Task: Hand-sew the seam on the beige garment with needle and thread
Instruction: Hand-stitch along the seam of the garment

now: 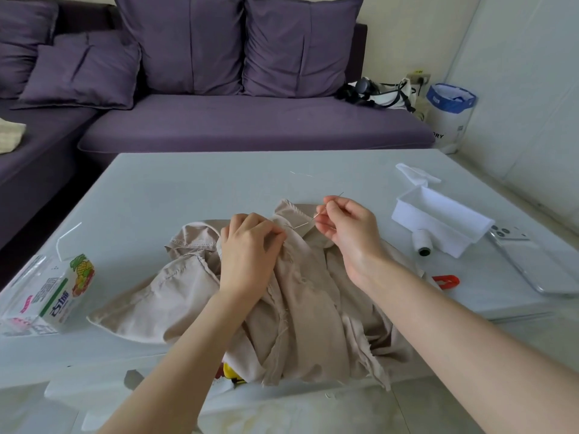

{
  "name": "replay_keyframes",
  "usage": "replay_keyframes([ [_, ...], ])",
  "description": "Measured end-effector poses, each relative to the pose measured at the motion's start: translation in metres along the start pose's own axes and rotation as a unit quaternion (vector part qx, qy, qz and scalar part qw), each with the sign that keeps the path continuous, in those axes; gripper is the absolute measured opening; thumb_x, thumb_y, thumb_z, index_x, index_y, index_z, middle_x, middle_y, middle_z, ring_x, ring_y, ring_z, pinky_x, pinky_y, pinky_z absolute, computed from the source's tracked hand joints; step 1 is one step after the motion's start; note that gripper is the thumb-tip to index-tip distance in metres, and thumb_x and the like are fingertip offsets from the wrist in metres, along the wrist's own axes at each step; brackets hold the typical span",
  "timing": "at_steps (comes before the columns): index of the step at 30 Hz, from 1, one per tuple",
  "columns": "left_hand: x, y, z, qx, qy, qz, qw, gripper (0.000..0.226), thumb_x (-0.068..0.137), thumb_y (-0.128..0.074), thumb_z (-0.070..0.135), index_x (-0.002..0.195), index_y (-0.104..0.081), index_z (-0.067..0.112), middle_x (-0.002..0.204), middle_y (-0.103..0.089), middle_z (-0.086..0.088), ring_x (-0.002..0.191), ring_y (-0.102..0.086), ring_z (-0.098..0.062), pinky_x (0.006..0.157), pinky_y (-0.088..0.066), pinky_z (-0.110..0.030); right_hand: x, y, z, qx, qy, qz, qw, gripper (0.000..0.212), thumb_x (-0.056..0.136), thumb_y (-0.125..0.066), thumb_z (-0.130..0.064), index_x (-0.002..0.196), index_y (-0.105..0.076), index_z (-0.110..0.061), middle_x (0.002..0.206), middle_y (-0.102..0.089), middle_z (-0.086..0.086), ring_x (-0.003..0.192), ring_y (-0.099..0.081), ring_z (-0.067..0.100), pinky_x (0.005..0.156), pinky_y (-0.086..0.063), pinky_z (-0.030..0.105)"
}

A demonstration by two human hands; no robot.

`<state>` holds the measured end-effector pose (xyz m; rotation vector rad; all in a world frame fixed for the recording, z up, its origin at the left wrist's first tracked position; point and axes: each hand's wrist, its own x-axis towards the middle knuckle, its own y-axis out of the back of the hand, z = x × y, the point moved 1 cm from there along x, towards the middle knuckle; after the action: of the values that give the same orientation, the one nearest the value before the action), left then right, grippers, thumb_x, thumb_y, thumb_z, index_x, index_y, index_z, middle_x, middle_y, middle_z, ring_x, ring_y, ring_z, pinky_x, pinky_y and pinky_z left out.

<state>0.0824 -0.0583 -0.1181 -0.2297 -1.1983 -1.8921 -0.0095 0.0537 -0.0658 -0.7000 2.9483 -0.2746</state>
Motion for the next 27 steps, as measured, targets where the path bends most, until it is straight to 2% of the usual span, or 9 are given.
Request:
replay_keyframes([
  [10,-0.004,-0.002,-0.004,0.013,-0.001,-0.007,1.000,0.004,0.082,-0.072,0.018,0.079,-0.072,0.016,0.083,-0.062,0.004,0.093,-0.050,-0.024,0.083,-0.028,-0.033,-0.011,0.042,-0.006,0.081,-0.043,0.060,0.994,0.022,0.099,-0.041,-0.002,0.082,-0.054,-0.009,0.072,-0.052,0.004,0.068,-0.056,0.014,0.069,-0.055,0.023],
  [16,-0.005,-0.001,-0.004,0.022,0.009,-0.007,1.000,0.006,0.085,-0.070,0.020,0.079,-0.071,0.017,0.083,-0.061,0.004,0.093,-0.049,-0.023,0.082,-0.022,-0.029,-0.012,0.064,-0.009,0.087,-0.034,0.110,0.990,0.023,0.100,-0.038,-0.004,0.084,-0.052,-0.012,0.071,-0.049,0.002,0.064,-0.053,0.011,0.062,-0.051,0.019],
  [22,-0.006,-0.002,-0.001,0.016,0.025,-0.015,0.999,0.009,0.086,-0.068,0.017,0.077,-0.069,0.016,0.083,-0.061,0.005,0.090,-0.051,-0.022,0.081,-0.026,-0.032,-0.012,0.076,-0.010,0.080,-0.029,0.137,0.987,0.021,0.100,-0.037,-0.004,0.087,-0.052,-0.011,0.069,-0.046,0.001,0.059,-0.049,0.010,0.057,-0.048,0.016],
  [24,-0.006,-0.003,0.004,-0.018,0.014,-0.029,0.999,0.010,0.084,-0.068,0.011,0.074,-0.067,0.013,0.081,-0.061,0.004,0.086,-0.055,-0.019,0.079,-0.037,-0.033,-0.012,0.079,-0.006,0.065,-0.041,0.133,0.988,0.020,0.099,-0.037,-0.003,0.088,-0.052,-0.009,0.068,-0.046,0.001,0.057,-0.048,0.010,0.056,-0.047,0.017],
  [26,-0.007,0.001,0.015,-0.118,0.016,-0.063,0.991,0.012,0.084,-0.067,0.006,0.073,-0.065,0.011,0.078,-0.062,0.006,0.077,-0.058,-0.007,0.074,-0.045,-0.021,-0.013,0.083,-0.001,0.009,-0.078,0.100,0.992,0.020,0.098,-0.041,-0.003,0.087,-0.056,-0.008,0.068,-0.050,0.003,0.056,-0.051,0.011,0.054,-0.049,0.017],
  [27,-0.009,0.003,0.022,-0.174,0.036,-0.094,0.980,0.011,0.085,-0.066,0.006,0.074,-0.066,0.010,0.076,-0.064,0.007,0.074,-0.059,-0.003,0.070,-0.044,-0.013,-0.013,0.086,0.003,-0.038,-0.105,0.066,0.992,0.016,0.098,-0.045,-0.004,0.090,-0.058,-0.007,0.069,-0.054,0.004,0.057,-0.053,0.011,0.052,-0.051,0.015],
])
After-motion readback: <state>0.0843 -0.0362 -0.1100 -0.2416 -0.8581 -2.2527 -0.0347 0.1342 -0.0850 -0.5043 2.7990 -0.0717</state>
